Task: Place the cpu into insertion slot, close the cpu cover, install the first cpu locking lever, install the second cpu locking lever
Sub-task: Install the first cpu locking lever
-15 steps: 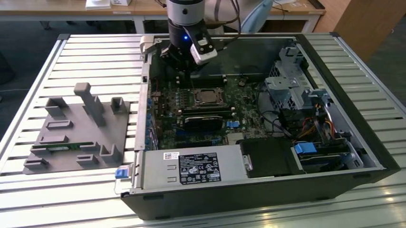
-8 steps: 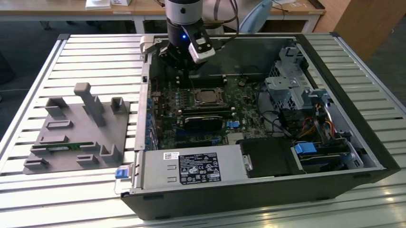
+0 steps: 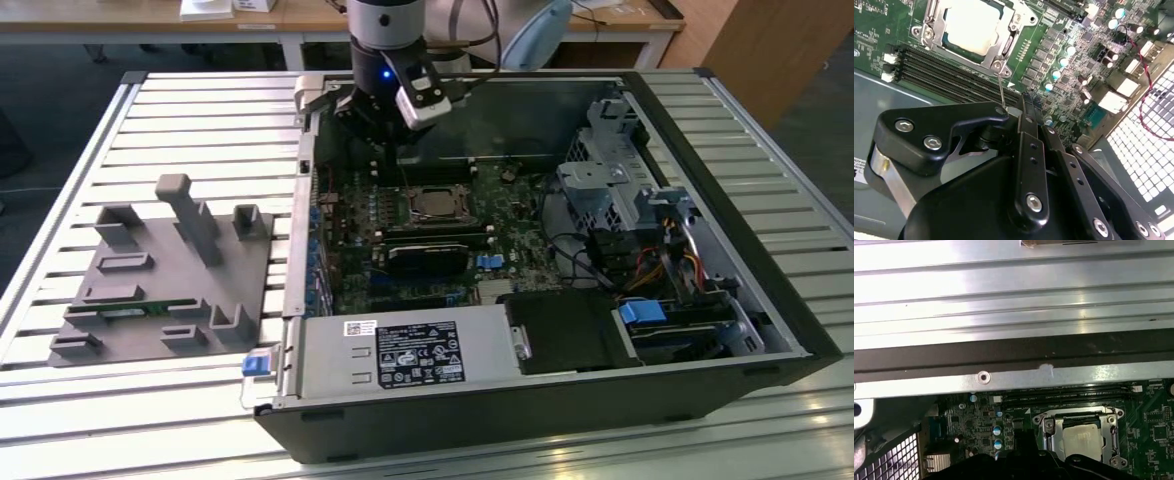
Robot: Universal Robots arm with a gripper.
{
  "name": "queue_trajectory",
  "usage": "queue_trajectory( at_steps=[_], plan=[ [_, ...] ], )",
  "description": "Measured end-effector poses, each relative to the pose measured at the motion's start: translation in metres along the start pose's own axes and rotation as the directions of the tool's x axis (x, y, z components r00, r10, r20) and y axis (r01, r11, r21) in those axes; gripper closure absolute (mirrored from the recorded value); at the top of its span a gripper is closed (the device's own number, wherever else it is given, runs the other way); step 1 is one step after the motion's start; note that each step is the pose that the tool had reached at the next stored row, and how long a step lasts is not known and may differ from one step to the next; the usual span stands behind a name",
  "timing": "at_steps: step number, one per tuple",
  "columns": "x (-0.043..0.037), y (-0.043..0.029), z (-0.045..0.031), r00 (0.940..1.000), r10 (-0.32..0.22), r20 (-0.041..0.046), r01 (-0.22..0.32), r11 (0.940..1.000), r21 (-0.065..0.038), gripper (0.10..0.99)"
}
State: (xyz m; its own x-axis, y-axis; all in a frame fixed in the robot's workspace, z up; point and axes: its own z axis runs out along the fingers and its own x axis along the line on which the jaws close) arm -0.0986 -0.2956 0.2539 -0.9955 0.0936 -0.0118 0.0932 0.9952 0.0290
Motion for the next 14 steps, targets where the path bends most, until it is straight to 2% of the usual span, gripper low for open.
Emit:
queue_trajectory(
  at_steps=[6, 14],
  plan=[
    [-0.0019, 0.0022, 0.0004, 1.0000, -0.002, -0.0002, 0.002, 1.0000, 0.000, 0.984],
    [-0.0121, 0.0040, 0.0013, 1.0000, -0.002, -0.0022, 0.002, 1.0000, 0.000, 0.984]
  ],
)
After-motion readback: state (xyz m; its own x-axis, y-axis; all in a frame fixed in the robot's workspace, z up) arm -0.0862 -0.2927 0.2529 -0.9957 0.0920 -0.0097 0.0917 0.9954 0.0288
